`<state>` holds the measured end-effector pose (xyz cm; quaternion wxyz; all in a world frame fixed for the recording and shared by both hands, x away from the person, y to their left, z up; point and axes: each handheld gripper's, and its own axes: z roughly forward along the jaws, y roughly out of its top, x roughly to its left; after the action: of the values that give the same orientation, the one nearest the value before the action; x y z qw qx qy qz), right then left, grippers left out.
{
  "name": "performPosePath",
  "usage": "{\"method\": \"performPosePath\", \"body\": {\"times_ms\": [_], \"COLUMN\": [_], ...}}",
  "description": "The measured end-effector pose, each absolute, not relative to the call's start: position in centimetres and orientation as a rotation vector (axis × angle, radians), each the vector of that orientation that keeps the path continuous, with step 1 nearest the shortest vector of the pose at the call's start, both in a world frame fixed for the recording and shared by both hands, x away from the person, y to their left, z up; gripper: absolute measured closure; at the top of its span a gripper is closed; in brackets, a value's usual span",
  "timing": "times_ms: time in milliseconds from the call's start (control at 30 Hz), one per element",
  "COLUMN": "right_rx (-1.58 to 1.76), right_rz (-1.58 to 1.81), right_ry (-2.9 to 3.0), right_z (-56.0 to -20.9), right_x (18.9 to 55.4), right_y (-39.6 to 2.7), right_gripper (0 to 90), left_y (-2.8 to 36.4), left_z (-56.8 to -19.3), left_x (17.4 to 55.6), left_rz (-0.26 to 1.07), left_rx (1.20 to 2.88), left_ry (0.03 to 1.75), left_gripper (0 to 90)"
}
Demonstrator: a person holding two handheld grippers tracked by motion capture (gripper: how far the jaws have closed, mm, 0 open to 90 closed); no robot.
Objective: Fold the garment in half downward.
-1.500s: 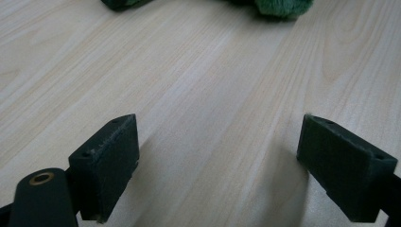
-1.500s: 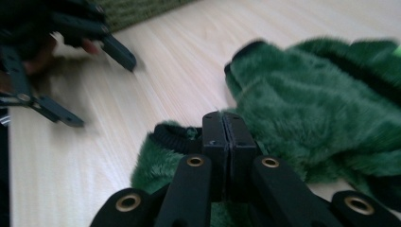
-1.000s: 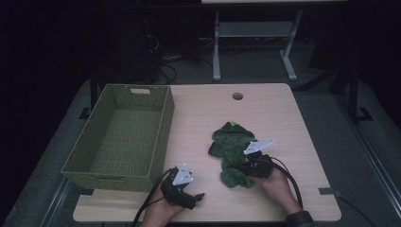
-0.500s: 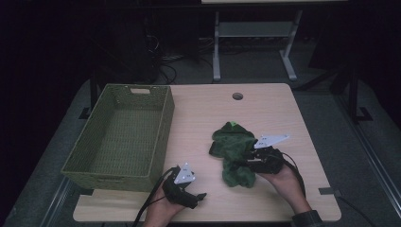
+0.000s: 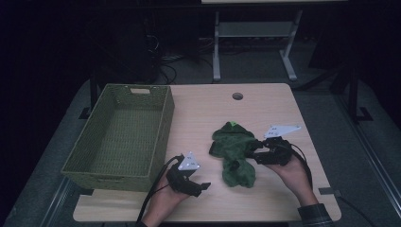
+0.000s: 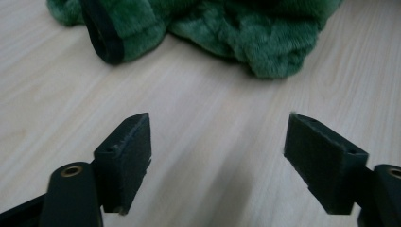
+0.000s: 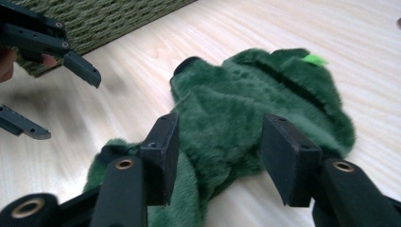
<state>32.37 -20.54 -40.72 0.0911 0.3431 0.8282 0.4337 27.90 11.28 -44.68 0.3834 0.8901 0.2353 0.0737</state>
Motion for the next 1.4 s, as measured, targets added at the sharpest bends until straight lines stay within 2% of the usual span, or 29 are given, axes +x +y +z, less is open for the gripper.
{"method": "performPosePath", "body": {"times_ms": [167,633,900,1400], "right_rx": [1.019,1.017,1.058,1.148], "right_rz": [1.285,1.274,1.253,1.200], "right_ry": [2.451,2.443,2.442,2.451], "right_z": [-40.5,-39.5,-39.4,-41.2], "right_x": [33.2,35.4,37.4,41.7], "right_y": [-20.8,-20.6,-20.7,-21.2], "right_gripper": [45.9,47.0,48.7,49.6], "left_y": [10.4,8.5,7.8,6.3], "left_z": [-44.0,-41.5,-40.6,-41.6], "left_x": [29.0,33.2,36.4,42.6], "left_rz": [0.194,0.193,0.230,0.264], "left_rx": [2.277,2.268,2.251,2.245], "left_ry": [0.577,0.583,0.603,0.659], "left_gripper": [30.9,33.8,39.3,50.0]}}
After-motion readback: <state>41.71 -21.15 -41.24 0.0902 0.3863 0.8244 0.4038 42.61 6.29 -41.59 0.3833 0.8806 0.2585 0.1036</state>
